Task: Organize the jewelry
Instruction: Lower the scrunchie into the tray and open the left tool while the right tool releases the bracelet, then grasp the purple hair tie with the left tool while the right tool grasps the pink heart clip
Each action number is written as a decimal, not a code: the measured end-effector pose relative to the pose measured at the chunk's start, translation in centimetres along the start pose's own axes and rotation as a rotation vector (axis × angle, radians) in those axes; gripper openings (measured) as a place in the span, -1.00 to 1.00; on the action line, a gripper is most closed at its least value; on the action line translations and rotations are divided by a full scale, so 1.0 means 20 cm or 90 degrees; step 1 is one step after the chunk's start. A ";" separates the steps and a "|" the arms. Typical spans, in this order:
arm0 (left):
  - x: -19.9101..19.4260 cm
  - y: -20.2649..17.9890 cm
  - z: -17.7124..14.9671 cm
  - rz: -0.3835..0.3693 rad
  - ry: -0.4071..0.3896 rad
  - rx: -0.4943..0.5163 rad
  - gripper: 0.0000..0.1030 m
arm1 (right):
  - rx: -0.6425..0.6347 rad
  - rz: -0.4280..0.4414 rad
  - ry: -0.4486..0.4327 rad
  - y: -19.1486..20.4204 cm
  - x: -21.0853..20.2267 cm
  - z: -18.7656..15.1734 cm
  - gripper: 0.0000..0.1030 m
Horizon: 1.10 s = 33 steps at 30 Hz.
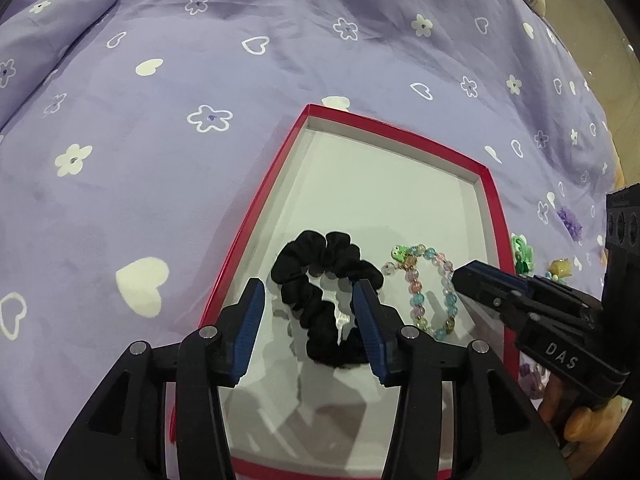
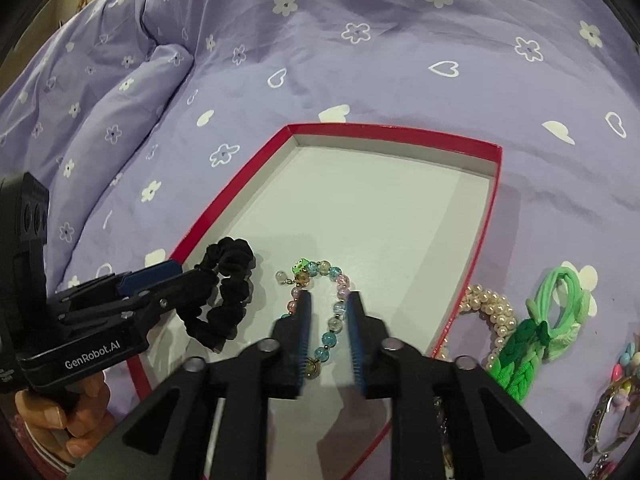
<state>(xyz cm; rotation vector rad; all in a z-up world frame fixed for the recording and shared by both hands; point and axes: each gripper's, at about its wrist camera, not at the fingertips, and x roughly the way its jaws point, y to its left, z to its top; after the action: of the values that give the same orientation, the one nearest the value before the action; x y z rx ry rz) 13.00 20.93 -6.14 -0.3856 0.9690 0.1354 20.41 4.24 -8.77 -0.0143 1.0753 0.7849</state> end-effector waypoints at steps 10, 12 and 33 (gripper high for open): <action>-0.19 -0.08 -0.10 -0.015 -0.026 0.009 0.06 | 0.048 0.029 -0.075 -0.04 -0.38 -0.12 0.21; -0.22 -0.13 -0.12 -0.020 -0.027 0.019 0.07 | 0.071 0.028 -0.083 -0.08 -0.47 -0.17 0.38; -0.31 -0.73 -0.33 -0.104 -0.008 0.169 0.23 | 0.193 -0.143 -0.116 -0.53 -0.89 -0.69 0.89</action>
<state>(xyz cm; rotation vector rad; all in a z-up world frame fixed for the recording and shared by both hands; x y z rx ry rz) 8.57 5.31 -0.58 -0.2178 0.9247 -0.1380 11.58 -18.79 -5.49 0.1881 0.9898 0.4082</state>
